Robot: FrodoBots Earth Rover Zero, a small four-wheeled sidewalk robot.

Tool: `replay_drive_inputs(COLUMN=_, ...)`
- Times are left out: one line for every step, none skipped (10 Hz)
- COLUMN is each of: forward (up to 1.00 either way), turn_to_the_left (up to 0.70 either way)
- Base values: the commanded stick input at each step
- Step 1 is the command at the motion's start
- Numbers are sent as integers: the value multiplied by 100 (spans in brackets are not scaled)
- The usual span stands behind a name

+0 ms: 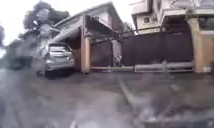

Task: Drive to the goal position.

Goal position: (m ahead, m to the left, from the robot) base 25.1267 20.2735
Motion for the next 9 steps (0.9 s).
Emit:
replay_drive_inputs(forward=100, turn_to_the_left=27)
replay_drive_inputs(forward=100, turn_to_the_left=27)
replay_drive_inputs(forward=100, turn_to_the_left=27)
replay_drive_inputs(forward=100, turn_to_the_left=27)
replay_drive_inputs(forward=100, turn_to_the_left=27)
replay_drive_inputs(forward=100, turn_to_the_left=27)
replay_drive_inputs(forward=100, turn_to_the_left=27)
replay_drive_inputs(forward=100, turn_to_the_left=27)
replay_drive_inputs(forward=100, turn_to_the_left=27)
